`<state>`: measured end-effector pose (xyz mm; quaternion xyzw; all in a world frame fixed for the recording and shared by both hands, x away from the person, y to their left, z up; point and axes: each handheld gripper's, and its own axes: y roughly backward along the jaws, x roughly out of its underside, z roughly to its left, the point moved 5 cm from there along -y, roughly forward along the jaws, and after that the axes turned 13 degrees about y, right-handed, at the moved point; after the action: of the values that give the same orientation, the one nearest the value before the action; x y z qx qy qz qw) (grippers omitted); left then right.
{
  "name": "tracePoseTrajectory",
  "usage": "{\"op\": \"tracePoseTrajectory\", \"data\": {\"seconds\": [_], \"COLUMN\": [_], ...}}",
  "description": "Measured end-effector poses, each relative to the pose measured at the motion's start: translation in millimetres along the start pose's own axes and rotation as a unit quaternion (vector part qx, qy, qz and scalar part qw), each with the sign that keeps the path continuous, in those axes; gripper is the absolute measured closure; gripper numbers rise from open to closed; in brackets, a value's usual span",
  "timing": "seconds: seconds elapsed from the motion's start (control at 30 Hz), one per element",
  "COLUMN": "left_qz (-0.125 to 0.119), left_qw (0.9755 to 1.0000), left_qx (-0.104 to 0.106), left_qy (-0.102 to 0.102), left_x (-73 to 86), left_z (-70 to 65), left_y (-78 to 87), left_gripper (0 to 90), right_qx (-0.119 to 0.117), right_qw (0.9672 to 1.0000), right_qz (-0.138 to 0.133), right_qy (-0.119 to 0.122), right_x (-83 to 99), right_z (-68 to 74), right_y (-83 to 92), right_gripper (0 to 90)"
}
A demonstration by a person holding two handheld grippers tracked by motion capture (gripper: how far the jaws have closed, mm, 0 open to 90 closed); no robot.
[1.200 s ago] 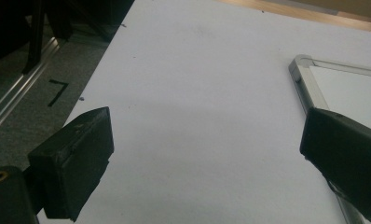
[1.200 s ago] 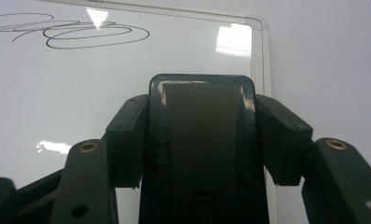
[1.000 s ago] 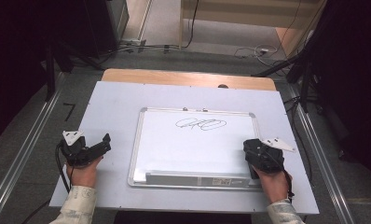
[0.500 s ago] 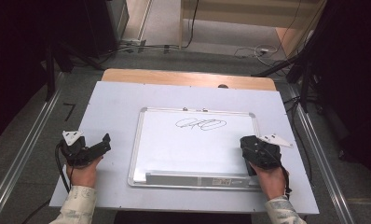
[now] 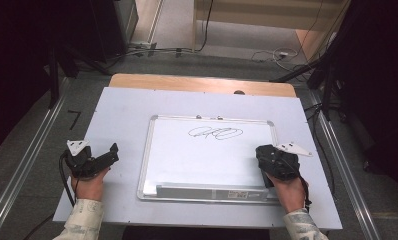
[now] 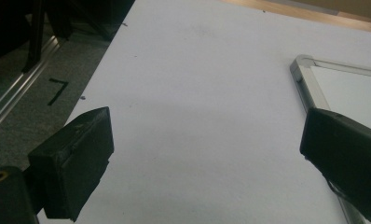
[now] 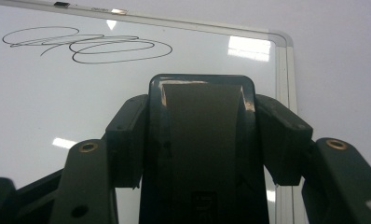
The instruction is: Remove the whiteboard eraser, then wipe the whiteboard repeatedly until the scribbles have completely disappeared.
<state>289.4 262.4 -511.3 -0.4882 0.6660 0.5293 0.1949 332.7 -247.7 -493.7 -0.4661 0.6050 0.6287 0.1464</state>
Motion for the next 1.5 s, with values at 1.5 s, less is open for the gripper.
{"op": "tracePoseTrajectory", "data": {"seconds": [1.5], "left_qz": [-0.003], "left_qw": [1.0000], "left_qx": [0.003], "left_qy": [0.004], "left_x": [-1.0], "left_z": [0.7], "left_y": [1.4], "left_gripper": [2.9], "right_qx": [-0.012], "right_qw": [0.9992], "right_qz": [0.025], "right_qy": [0.029], "right_x": [-44.7], "right_z": [14.9], "right_y": [-47.5], "right_gripper": [38.8]}}
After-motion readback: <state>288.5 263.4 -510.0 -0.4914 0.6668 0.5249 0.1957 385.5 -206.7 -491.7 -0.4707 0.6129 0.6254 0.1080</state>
